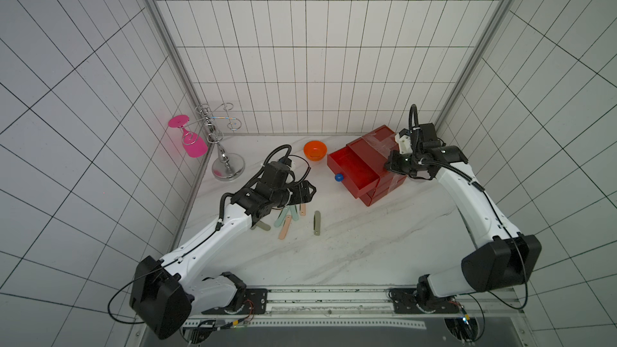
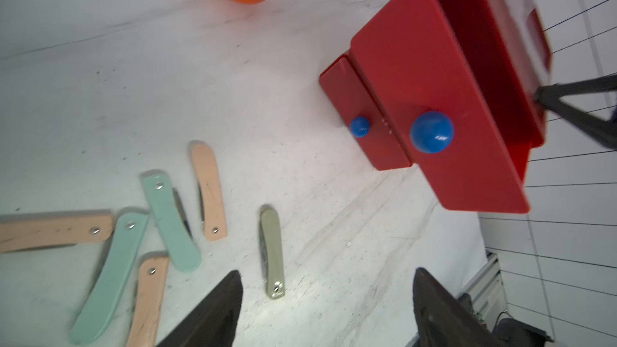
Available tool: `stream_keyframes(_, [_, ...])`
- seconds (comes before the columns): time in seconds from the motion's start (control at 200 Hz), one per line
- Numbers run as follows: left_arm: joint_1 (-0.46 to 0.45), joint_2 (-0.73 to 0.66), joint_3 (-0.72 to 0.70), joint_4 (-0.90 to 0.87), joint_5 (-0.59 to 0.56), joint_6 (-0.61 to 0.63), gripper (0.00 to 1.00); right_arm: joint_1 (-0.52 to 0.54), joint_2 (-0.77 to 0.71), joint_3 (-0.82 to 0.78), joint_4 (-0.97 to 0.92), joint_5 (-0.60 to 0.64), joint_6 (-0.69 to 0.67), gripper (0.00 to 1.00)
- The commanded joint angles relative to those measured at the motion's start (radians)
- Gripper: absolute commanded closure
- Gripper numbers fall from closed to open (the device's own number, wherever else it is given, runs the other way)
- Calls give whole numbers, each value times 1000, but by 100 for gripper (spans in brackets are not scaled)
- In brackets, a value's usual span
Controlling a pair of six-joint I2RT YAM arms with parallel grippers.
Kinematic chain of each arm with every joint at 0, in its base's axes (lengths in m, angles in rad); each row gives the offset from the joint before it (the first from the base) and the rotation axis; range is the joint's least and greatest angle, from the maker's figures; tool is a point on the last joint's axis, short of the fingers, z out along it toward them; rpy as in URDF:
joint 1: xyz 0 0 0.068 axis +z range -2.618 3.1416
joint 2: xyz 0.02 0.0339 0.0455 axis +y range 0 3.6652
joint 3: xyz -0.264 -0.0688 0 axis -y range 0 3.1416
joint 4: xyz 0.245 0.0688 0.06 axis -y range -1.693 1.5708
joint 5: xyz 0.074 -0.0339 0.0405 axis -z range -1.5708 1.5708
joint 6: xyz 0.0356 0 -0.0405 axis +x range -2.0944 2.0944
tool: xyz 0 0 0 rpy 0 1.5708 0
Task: Place the fruit knives into the drawer by color
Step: Pick up the fruit knife from the center of the board.
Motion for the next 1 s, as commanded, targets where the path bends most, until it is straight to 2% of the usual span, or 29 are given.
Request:
stream_keyframes(0.0, [-37, 38, 31, -236, -122, 71, 19, -7, -15, -32, -103, 40, -15, 92])
stream_keyframes(0.24, [-144, 170, 88, -319, -211, 57, 20, -8, -28, -54, -109, 67, -14, 92])
stream_keyframes(0.475, [-197, 327, 138, -351, -261, 46, 22, -8, -29, -54, -114, 70, -10, 92])
stream_keyframes(0.655, [-223, 423, 168, -335, -286, 35, 24, -8, -23, -58, -113, 69, -7, 91])
stream_keyframes(0.995, [-227, 563, 228, -275, -261, 47, 27, -9, -19, -61, -106, 57, 2, 91])
